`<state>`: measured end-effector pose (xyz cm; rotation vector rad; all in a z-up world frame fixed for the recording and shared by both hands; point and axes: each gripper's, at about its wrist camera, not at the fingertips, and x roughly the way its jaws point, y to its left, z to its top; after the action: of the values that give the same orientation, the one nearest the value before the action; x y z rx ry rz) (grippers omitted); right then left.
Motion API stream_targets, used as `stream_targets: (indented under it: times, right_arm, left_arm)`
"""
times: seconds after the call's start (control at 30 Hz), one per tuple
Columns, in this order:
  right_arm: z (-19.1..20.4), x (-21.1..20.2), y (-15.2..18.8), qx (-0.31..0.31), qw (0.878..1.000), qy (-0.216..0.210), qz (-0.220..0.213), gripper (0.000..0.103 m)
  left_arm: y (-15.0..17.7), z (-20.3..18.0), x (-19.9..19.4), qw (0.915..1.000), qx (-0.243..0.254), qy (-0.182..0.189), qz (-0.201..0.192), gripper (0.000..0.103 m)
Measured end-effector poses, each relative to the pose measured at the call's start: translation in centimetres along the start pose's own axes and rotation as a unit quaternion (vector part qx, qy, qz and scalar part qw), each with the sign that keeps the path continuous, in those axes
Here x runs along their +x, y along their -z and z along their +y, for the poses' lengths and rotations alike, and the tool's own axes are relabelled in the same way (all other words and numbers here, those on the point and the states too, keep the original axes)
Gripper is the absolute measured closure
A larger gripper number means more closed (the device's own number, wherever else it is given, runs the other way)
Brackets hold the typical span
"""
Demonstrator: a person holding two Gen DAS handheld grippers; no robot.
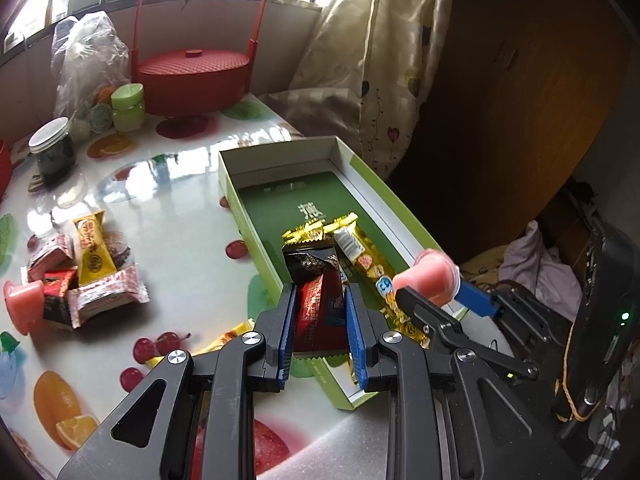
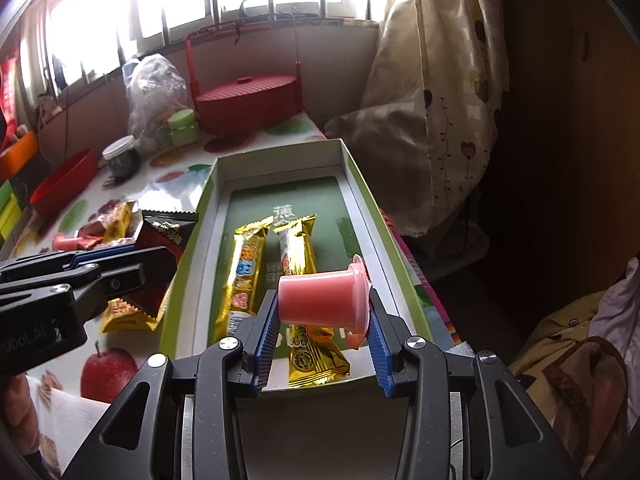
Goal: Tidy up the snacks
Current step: 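Carry the red packet and pink cup over the green box with both grippers, then open both grippers to drop the red packet and pink cup in the box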
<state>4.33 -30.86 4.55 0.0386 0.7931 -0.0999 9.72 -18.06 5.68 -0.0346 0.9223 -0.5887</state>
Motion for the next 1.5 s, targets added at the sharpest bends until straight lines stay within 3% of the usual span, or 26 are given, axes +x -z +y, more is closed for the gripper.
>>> stream_targets:
  times: [0.4,0.8,1.03,1.17,1.5]
  right_arm:
    - [0.1,0.2,-0.1,-0.009,1.0,0.008,-0.002,0.062]
    - [-0.5,0.2,-0.2,0.004,1.0,0.002,-0.001,0.053]
    - [-0.9,-0.1,-0.2,0.014,1.0,-0.005,-0.006,0.049]
    - [-1.0,-0.2,-0.3,0.02,1.0,-0.005,-0.008,0.048]
    - [-0.1,-1.2,-0.6,0.022,1.0,-0.011,-0.02,0.045]
  left_arm:
    - [0.5,-0.3,1.2,0.9998,0.003,0.004,0.019,0.078]
    - [0.6,-0.5,1.7,0.9994,0.011,0.016,0.028,0.077]
    - [0.7,-0.3,1.3,0.9992,0.007,0.029,0.026,0.071]
    - [0.7,-0.1,0.9,0.9994,0.004,0.028,0.022,0.061]
    - [1.1,0.7,-1.4,0.9993,0.0,0.036,0.003,0.059]
